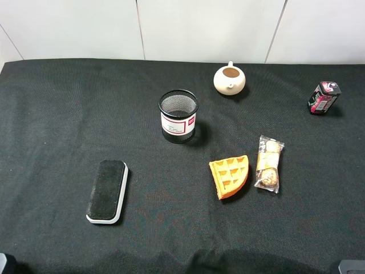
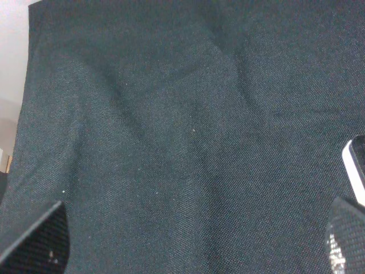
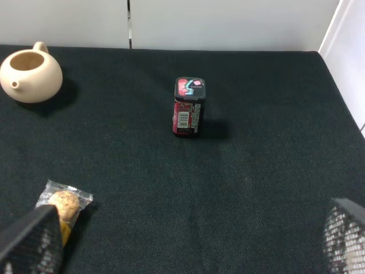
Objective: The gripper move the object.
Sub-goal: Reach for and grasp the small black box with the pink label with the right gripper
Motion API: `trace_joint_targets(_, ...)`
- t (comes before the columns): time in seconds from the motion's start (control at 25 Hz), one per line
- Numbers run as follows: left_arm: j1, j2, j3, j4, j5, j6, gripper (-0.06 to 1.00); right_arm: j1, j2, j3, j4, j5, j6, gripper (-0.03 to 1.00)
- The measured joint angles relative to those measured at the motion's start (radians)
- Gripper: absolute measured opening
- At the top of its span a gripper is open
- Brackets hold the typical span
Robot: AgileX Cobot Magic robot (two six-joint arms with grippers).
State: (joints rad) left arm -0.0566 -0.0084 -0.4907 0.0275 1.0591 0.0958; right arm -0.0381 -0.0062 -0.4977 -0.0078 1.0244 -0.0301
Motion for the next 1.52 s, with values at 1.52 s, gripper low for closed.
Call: trace_joint_targets(1.52,0.000,0.000,0.000,0.000,0.000,0.000,0.95,0.000,0.254,-0.002,0.008,-0.001,0.004,0.69)
